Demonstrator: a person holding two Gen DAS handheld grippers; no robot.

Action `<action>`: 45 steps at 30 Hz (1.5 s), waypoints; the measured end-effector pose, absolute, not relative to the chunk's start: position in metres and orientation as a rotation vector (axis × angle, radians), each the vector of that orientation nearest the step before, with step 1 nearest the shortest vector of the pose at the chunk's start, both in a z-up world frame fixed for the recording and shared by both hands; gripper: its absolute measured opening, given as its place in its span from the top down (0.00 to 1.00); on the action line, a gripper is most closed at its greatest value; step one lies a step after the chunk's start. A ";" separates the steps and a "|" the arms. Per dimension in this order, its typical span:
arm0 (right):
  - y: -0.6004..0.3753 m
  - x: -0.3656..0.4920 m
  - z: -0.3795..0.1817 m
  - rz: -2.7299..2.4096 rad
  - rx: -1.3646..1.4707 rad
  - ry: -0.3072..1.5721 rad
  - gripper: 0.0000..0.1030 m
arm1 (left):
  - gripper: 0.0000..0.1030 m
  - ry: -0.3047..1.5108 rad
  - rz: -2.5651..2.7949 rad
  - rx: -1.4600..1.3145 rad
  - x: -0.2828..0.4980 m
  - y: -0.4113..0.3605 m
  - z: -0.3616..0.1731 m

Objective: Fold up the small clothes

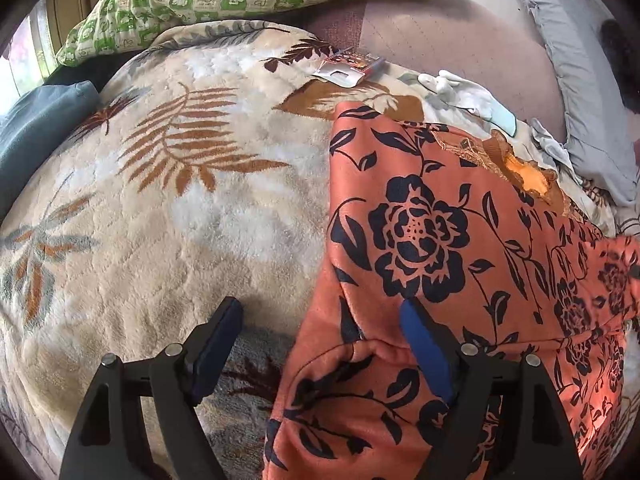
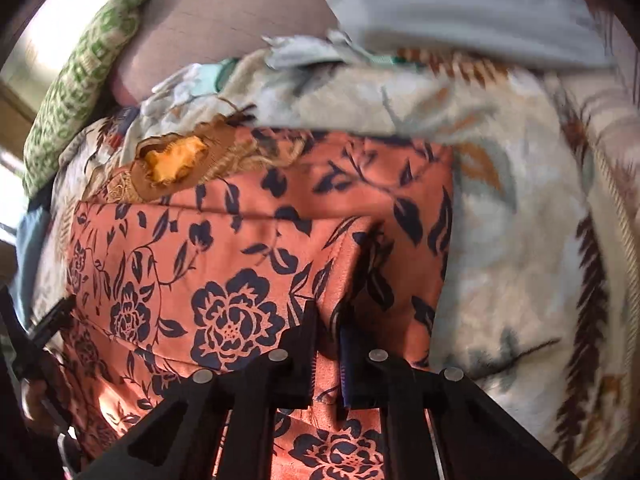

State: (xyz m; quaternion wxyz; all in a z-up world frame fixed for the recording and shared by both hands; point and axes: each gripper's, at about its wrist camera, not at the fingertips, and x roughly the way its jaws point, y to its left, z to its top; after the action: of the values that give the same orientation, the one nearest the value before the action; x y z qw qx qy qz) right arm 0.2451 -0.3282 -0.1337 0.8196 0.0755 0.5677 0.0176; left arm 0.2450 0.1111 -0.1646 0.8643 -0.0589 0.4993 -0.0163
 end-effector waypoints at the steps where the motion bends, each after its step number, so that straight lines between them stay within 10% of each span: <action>1: -0.322 0.247 -0.115 0.034 0.117 1.149 0.91 | 0.21 1.044 -0.034 -0.124 0.245 0.111 -0.165; 5: -0.307 0.249 -0.067 0.016 0.046 0.960 0.91 | 0.21 1.031 -0.025 -0.103 0.244 0.110 -0.166; 11: -0.354 0.254 -0.171 -0.057 0.215 1.157 0.73 | 0.21 1.004 -0.009 -0.097 0.244 0.107 -0.149; 14: -0.355 0.245 -0.155 -0.012 0.245 1.121 0.29 | 0.21 0.911 -0.046 -0.053 0.241 0.094 -0.125; 22: -0.357 0.237 -0.097 0.111 0.431 0.935 0.29 | 0.14 1.020 0.009 0.060 0.274 0.072 -0.168; 28: -0.364 0.270 -0.183 0.119 0.658 1.146 0.27 | 0.13 1.021 0.019 0.039 0.272 0.079 -0.153; 36: -0.352 0.291 -0.153 0.114 0.563 1.019 0.18 | 0.07 1.038 0.070 0.115 0.281 0.070 -0.167; 45: -0.355 0.235 -0.101 0.120 0.539 0.946 0.18 | 0.09 0.875 0.018 -0.022 0.201 0.104 -0.088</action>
State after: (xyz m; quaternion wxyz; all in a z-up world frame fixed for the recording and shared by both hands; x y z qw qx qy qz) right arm 0.2351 -0.3546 -0.1009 0.8538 0.2562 0.4496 0.0571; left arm 0.2014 0.1038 -0.0882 0.9056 -0.0109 0.4238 0.0089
